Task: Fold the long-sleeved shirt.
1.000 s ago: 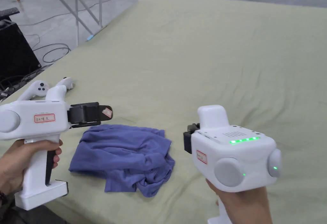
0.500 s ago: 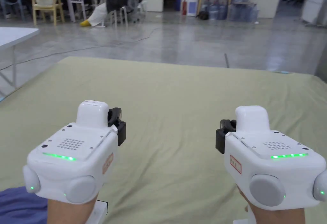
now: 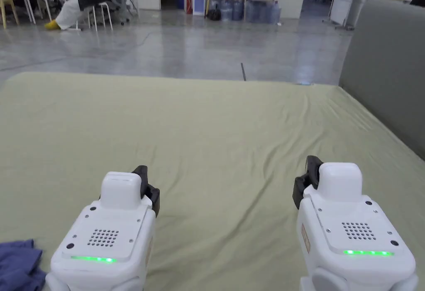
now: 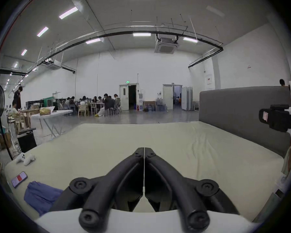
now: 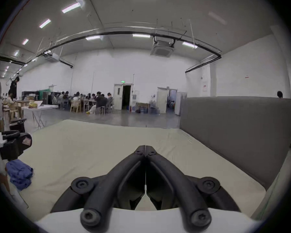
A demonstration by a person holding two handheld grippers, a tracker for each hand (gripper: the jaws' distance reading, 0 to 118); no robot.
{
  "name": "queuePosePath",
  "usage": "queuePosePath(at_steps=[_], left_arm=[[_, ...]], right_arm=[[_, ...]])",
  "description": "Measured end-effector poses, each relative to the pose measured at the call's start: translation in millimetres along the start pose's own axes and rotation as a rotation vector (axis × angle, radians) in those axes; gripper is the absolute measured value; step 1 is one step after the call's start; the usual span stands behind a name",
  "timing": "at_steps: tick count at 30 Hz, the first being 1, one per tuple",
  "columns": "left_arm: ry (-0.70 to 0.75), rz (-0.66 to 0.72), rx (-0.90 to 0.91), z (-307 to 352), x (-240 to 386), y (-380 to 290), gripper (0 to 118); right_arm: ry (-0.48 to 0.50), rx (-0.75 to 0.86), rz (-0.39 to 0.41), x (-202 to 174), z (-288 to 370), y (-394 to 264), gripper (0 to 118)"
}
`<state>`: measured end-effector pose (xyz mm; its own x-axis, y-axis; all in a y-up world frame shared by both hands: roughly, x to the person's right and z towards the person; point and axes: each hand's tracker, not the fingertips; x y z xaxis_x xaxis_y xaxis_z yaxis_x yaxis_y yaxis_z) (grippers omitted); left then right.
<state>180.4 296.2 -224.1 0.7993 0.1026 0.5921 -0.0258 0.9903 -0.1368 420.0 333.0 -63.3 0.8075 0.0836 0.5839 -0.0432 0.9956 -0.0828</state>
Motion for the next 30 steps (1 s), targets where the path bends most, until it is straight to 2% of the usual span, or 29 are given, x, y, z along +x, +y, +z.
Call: queuePosePath(at_steps=[3,6,19,20,21,22,23,24,25,26,29,30], left_arm=[[0.005,-0.001,-0.046,-4,-2,-11,0],[0.004,0.017,-0.046,-3,-5,-11,0],[0.020,0.010,-0.024,-4,-1,-6,0],[0.017,0.020,-0.018,-5,-1,-5,8],[0.014,0.023,-0.020,-6,-1,-4,28],[0.016,0.022,-0.025,-8,-1,-4,62],[0.024,0.016,-0.039,-11,-2,-3,103],[0.024,0.010,-0.064,-14,-2,-2,118],[0.040,0.004,-0.069,-12,-5,-9,118],[0.044,-0.008,-0.002,-20,-12,-14,118],[0.037,-0.012,0.010,-36,-28,-26,118],[0.029,-0.009,0.010,-22,-16,-17,118]], right_arm=[[-0.023,-0.008,0.079,-7,-1,-11,3],[0.038,-0.013,0.044,-8,-3,-11,3],[0.044,-0.043,0.055,-15,-1,-33,3],[0.042,-0.038,0.056,-15,-2,-32,3],[0.040,-0.030,0.056,-15,-3,-30,6],[0.033,-0.026,0.057,-16,-4,-28,20],[0.018,-0.020,0.060,-17,-6,-27,41],[0.016,-0.027,0.060,-16,-8,-26,86],[0.011,-0.041,0.060,-16,-11,-25,110],[0.007,-0.051,0.056,-15,-13,-26,118],[-0.017,-0.021,0.040,-13,-11,-31,118],[-0.010,-0.025,0.032,-11,-14,-31,118]])
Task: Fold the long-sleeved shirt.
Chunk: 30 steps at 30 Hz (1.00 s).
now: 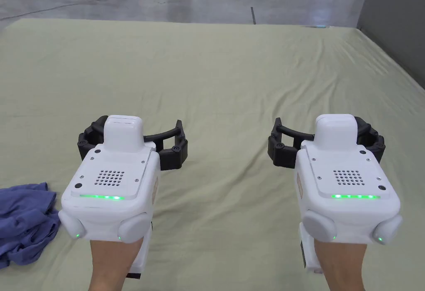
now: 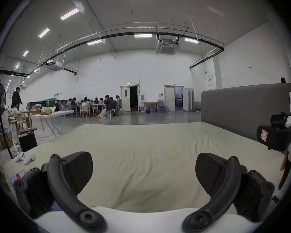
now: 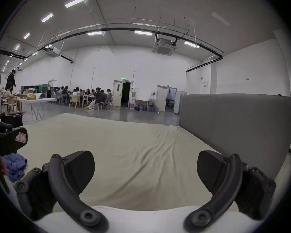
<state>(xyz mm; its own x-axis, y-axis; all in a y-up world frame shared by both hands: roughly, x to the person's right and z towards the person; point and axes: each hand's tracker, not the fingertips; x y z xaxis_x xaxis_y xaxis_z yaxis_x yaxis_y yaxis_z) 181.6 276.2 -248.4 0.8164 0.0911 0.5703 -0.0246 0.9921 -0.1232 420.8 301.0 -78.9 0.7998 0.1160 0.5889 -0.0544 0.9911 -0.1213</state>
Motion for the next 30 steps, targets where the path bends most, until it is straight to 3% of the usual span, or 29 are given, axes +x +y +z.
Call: queuePosePath(at_steps=[1,2,8,14,30], left_arm=[[0.014,-0.149,0.002,9,7,9,118],[0.027,-0.137,0.006,11,11,9,118],[0.046,-0.150,0.025,15,9,4,118],[0.054,-0.129,0.012,15,9,5,118],[0.019,-0.123,0.024,22,10,11,118]], right_arm=[[0.024,-0.003,-0.015,2,-2,-1,118],[0.067,-0.017,-0.032,4,-6,-4,118],[0.049,-0.049,-0.066,8,-5,-5,118],[0.064,-0.038,-0.020,6,0,-2,118],[0.060,-0.018,-0.037,5,2,6,118]])
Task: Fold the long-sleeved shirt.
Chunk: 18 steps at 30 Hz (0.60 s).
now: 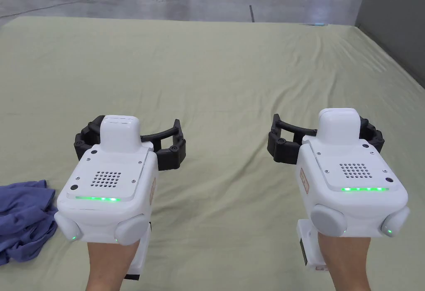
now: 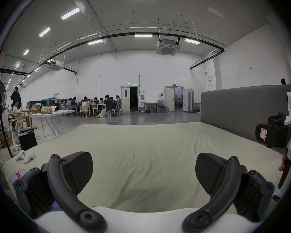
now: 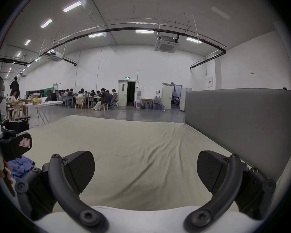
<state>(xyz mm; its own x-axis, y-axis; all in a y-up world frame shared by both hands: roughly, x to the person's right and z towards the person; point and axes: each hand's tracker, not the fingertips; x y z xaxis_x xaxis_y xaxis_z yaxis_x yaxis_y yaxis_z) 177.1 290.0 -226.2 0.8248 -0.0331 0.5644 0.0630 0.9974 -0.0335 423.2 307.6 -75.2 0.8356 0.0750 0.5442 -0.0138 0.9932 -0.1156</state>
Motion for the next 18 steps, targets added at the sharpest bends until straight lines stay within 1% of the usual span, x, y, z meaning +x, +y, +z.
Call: queuePosePath(at_steps=[8,18], left_arm=[[0.011,-0.012,-0.018,-5.7,0.1,0.3,118],[0.003,-0.013,-0.016,-6.5,2.1,-0.6,118]], right_arm=[[-0.010,0.006,0.019,-0.7,-5.3,-1.1,118],[-0.018,0.008,0.022,-0.5,-5.6,-2.4,118]])
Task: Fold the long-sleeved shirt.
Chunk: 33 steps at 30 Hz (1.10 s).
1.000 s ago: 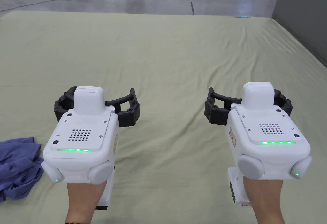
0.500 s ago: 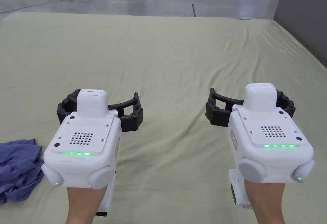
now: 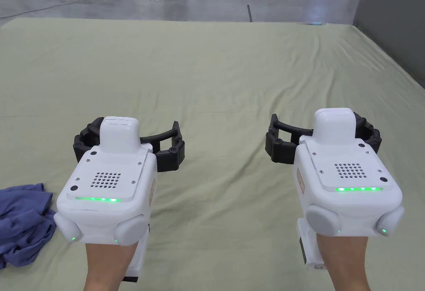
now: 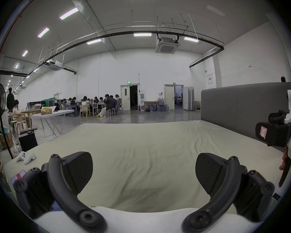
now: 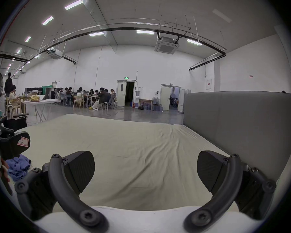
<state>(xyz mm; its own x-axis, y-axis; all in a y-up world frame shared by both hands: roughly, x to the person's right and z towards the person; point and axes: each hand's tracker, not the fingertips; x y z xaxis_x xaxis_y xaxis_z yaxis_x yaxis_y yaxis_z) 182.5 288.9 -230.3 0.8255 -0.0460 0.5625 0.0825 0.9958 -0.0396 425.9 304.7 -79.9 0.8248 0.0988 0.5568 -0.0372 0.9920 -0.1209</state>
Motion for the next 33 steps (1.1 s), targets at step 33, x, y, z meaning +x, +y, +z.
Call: queuePosePath(at_steps=[33], left_arm=[[0.005,0.003,-0.002,-2.1,-0.5,0.4,118]], right_arm=[[0.013,-0.009,-0.005,-2.5,-1.6,-1.5,118]])
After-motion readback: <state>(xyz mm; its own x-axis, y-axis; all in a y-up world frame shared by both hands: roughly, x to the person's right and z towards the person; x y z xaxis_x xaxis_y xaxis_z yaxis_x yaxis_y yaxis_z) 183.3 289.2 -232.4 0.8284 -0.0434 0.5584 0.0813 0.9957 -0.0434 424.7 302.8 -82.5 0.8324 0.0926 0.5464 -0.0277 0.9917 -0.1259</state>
